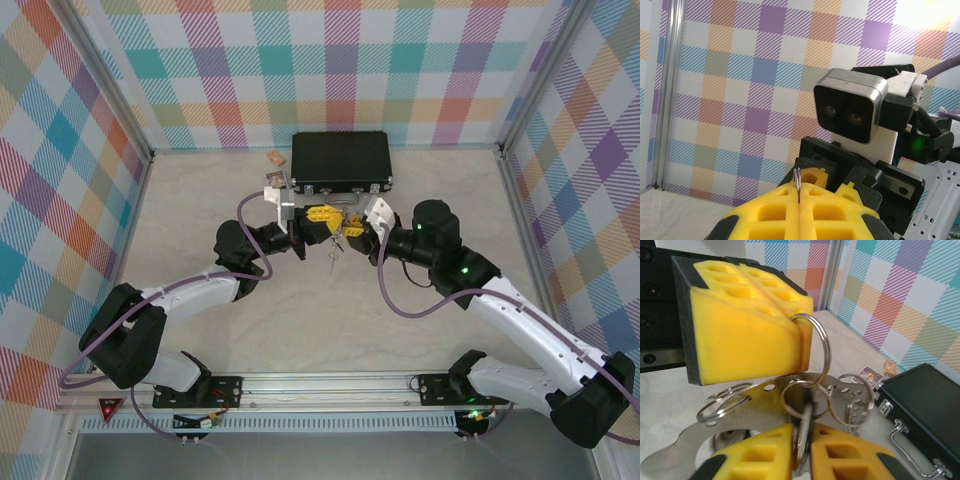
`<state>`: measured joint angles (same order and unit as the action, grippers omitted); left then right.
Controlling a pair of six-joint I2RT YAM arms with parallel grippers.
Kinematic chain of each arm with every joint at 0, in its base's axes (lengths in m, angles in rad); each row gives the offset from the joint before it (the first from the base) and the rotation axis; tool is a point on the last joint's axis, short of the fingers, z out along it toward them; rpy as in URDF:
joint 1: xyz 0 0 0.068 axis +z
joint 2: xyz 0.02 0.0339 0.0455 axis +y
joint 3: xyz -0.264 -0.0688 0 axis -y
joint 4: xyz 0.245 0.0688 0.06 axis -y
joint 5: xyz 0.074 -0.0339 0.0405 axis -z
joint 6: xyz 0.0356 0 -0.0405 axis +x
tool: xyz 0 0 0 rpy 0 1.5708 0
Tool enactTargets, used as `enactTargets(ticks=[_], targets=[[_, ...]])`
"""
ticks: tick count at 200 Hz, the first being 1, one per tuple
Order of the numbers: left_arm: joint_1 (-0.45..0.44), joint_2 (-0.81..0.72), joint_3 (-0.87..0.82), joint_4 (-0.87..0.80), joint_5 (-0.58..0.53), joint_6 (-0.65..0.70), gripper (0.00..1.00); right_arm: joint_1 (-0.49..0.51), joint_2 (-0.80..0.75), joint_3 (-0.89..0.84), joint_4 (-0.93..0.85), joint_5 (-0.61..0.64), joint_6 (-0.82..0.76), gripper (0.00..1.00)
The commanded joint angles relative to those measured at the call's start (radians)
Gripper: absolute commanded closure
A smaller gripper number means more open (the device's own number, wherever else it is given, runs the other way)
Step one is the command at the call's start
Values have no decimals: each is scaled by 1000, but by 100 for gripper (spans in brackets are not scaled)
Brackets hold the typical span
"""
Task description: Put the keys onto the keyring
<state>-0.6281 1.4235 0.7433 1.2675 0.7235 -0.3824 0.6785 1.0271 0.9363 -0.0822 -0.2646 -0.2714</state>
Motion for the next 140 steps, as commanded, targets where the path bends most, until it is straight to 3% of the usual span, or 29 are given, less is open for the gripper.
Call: enactTargets(ticks=[1, 9, 28, 89, 140], targets=[[-12, -28, 19, 69, 17, -12, 100, 4, -3, 9, 24, -8, -7, 90], [-12, -29, 15, 69, 18, -10, 100, 4, -7, 11, 11, 0, -14, 97], [-11, -27, 14, 69, 23, -9, 100, 4, -23, 18, -21, 18, -35, 100], [-12, -21, 14, 66, 49, -14, 100, 4, -50, 56, -122, 54, -111, 100], [-18, 12, 38, 66, 114, -47, 100, 4, -13, 141, -220, 10, -152, 100]])
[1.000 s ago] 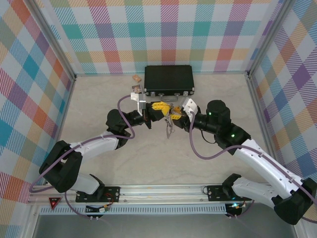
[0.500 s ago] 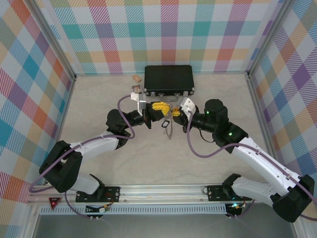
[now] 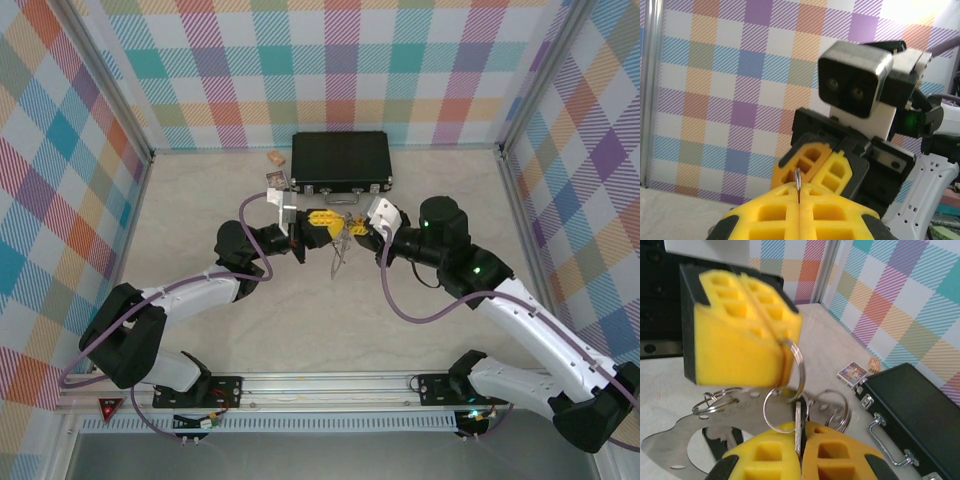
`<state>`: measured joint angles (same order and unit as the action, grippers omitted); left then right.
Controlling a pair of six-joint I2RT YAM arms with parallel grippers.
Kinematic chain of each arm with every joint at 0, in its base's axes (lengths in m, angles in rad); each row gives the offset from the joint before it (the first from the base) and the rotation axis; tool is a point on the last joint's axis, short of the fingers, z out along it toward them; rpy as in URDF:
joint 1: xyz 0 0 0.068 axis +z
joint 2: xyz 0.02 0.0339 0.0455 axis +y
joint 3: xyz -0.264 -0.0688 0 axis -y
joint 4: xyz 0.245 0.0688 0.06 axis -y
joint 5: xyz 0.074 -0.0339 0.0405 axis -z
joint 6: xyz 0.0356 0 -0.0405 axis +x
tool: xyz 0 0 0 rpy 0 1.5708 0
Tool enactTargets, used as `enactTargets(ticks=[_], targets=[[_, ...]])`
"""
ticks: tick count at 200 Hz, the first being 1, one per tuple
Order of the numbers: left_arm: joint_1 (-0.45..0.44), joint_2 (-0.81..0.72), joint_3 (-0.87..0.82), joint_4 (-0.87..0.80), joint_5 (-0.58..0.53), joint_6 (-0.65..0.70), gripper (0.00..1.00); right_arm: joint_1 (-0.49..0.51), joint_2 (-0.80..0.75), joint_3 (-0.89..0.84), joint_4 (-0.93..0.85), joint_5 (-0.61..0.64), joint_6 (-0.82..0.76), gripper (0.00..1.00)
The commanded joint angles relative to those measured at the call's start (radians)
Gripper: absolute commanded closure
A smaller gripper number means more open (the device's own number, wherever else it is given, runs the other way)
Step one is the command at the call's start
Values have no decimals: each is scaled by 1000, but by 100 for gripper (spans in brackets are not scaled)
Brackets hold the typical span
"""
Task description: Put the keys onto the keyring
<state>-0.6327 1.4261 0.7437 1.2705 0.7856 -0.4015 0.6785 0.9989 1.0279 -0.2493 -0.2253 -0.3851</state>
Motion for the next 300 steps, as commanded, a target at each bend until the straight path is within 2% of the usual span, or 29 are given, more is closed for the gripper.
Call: enactTargets(ticks=[1, 128, 203, 265, 274, 300], targets=[[-13, 9, 38, 63, 52, -29, 100, 4, 17, 51, -54, -31, -39, 100], [-13, 38, 16, 21, 41, 42, 100, 4, -21, 78, -97, -5, -63, 100], [-13, 9, 0, -101, 20, 140, 100, 4, -37, 95, -125, 27, -86, 100], [-13, 4, -10, -130, 4, 173, 100, 4, -41, 107, -142, 58, -94, 100], [-13, 5, -12, -128, 3, 172, 93, 4, -40, 109, -141, 62, -95, 100], [-13, 2, -23, -116, -7, 170, 80, 4, -33, 116, -141, 87, -96, 100]])
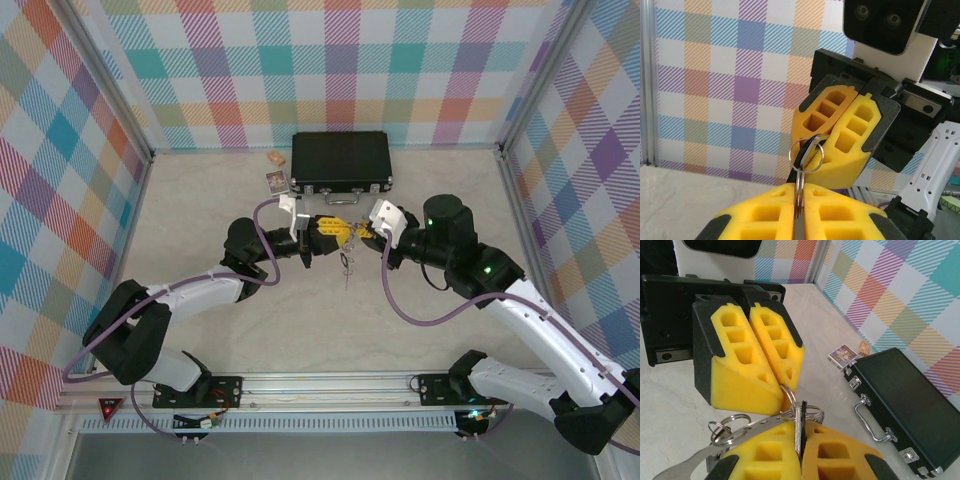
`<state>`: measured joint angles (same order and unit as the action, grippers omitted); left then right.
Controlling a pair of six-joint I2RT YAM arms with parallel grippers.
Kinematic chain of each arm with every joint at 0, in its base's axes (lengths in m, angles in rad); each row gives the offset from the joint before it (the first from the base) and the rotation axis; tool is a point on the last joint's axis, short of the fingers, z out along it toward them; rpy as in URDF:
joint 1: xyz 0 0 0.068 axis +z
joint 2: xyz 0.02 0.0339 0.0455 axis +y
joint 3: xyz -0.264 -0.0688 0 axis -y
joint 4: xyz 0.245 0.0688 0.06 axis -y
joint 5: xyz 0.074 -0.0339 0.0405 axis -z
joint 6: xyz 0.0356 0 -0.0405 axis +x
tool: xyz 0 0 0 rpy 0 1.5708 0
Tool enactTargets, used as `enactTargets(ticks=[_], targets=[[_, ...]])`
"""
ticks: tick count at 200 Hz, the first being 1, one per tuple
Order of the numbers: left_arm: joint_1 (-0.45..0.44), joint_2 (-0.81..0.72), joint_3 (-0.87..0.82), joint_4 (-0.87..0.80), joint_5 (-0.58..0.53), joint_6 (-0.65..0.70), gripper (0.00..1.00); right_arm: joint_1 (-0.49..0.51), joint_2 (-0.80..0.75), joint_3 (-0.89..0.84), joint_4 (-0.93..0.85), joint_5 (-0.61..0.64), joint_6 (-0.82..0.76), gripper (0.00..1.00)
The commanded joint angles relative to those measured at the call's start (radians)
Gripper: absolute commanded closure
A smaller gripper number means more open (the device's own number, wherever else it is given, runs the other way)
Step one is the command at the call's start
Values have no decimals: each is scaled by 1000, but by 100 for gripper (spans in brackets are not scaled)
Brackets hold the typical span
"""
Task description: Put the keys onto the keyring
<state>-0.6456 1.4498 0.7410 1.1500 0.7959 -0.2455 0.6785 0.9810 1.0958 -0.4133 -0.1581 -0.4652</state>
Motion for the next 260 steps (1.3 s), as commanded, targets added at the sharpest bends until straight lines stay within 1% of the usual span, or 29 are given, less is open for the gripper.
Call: enactTargets(ticks=[1, 17, 32, 43, 60, 71, 82, 89, 96, 101, 109, 126, 175, 222, 241, 260], targets=[[0, -22, -21, 6, -18, 14, 80, 4, -15, 49, 24, 21, -15, 100], [0, -23, -26, 8, -30, 14, 71, 4, -16, 50, 25, 32, -15, 100], [2, -24, -34, 15, -50, 11, 54, 4, -16, 49, 26, 39, -15, 100], [3, -28, -44, 27, -69, 5, 44, 4, -15, 46, 26, 41, -16, 100], [10, -42, -58, 46, -103, -8, 36, 4, -10, 38, 29, 48, -17, 100], [17, -56, -69, 42, -132, -9, 27, 4, 0, 33, 36, 52, -14, 100], [24, -70, -82, 40, -160, -5, 24, 4, 12, 27, 49, 52, -5, 100], [29, -77, -92, 41, -183, -5, 19, 4, 25, 25, 57, 52, 2, 100], [33, -88, -101, 39, -209, -4, 17, 4, 35, 24, 67, 51, 7, 100], [37, -95, -108, 38, -231, -4, 9, 3, 45, 23, 74, 49, 12, 100], [41, -110, -122, 33, -263, -2, 0, 4, 62, 21, 86, 47, 17, 100], [47, -150, -146, 12, -331, 14, 0, 4, 91, 10, 121, 49, 26, 100], [49, -297, -195, -148, -525, 90, 0, 4, 205, 4, 220, 14, 58, 100], [49, -410, -240, -219, -722, 97, 0, 6, 345, 44, 318, -3, 112, 100], [49, -463, -252, -257, -764, 114, 0, 10, 407, 73, 357, 6, 149, 100], [49, -507, -264, -277, -779, 120, 0, 22, 472, 107, 391, 19, 164, 100]])
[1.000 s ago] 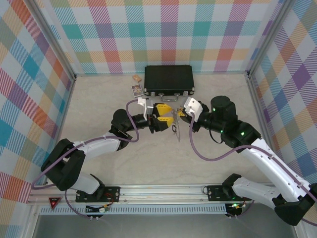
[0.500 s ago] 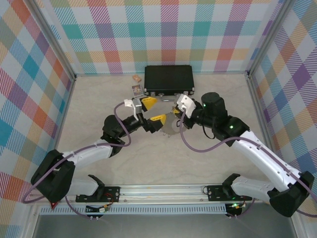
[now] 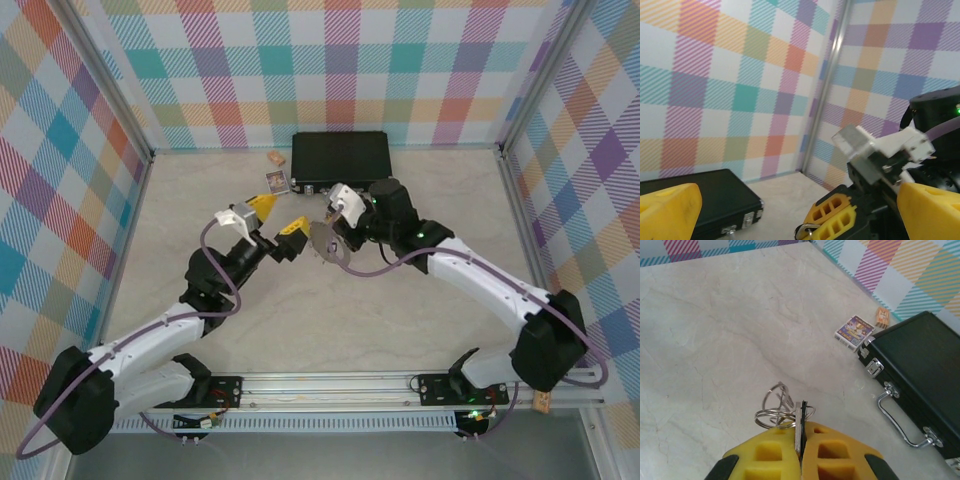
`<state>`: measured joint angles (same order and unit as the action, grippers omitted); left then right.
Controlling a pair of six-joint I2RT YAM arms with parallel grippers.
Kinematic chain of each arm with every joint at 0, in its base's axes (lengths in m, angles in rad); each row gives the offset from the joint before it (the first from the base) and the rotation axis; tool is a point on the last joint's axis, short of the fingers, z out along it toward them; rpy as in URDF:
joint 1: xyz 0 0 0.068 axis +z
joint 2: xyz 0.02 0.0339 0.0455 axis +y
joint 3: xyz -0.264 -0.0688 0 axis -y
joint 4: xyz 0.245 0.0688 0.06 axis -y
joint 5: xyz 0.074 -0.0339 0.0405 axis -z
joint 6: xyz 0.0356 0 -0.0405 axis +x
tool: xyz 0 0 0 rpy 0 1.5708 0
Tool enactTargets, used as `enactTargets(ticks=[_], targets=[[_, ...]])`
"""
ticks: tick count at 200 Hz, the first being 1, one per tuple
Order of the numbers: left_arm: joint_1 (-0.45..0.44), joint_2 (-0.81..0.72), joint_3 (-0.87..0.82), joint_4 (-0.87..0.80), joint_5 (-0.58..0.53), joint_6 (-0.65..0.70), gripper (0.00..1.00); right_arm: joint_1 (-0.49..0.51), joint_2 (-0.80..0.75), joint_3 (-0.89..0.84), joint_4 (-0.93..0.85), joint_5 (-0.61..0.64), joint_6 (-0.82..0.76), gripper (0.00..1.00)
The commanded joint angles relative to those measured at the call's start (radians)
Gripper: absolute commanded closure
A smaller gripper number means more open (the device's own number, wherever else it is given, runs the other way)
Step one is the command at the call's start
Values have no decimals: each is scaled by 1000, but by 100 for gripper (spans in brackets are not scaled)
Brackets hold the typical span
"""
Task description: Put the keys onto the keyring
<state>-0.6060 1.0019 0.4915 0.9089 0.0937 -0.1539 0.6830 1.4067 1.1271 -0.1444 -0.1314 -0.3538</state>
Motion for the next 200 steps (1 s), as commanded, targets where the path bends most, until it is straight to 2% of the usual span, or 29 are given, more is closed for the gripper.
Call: enactTargets(ticks=[1, 53, 113, 148, 200], targets=[[9, -62, -15, -38, -78, 28, 0, 19, 47, 77, 123, -7, 53, 100], [9, -157, -40, -91, -124, 41, 0, 61, 225, 210, 161, 24, 88, 100], [9, -282, -73, -163, -177, 70, 0, 72, 423, 366, 128, 46, 110, 100], [9, -325, -91, -172, -224, 89, 0, 72, 441, 372, 106, 53, 97, 100], [9, -309, -93, -162, -226, 88, 0, 72, 403, 311, 102, 78, 77, 100]])
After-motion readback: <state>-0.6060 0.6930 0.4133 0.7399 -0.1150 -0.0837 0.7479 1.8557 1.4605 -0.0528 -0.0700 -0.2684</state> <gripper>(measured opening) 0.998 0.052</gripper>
